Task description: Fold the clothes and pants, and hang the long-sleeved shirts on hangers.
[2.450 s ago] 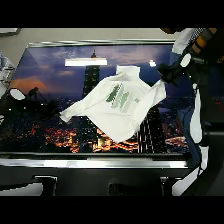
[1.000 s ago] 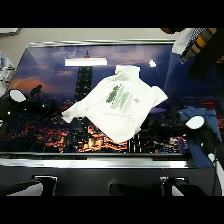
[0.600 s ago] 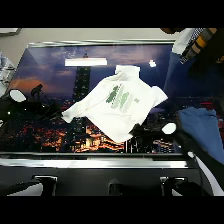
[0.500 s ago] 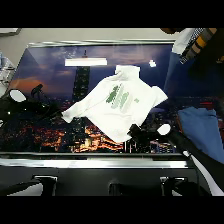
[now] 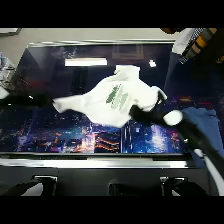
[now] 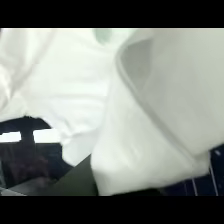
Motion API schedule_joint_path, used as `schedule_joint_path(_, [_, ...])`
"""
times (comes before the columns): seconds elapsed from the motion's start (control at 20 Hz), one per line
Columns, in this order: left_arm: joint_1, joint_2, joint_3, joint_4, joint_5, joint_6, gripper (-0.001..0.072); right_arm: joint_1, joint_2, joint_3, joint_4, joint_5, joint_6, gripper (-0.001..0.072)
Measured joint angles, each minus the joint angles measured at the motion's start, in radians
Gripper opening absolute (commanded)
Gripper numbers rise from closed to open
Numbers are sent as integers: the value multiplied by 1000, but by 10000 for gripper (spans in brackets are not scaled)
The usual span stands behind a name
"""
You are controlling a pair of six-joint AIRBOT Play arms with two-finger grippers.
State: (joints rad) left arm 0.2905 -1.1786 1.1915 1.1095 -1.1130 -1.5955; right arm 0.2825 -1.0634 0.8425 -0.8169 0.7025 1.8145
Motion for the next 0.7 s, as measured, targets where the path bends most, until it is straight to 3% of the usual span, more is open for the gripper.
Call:
schedule_joint_path(0.25, [114,276,206,-16,121,0,15,-87,124,474,-199,240,0,26])
schedule_joint_path(0.45, [220,481,321,-21,202,0,15,-105,176,857,-267,413,0,26])
schedule_joint_path(0.7, [339,632,359,35,266,-85,15,-110,235,1101,-344,468,47,26])
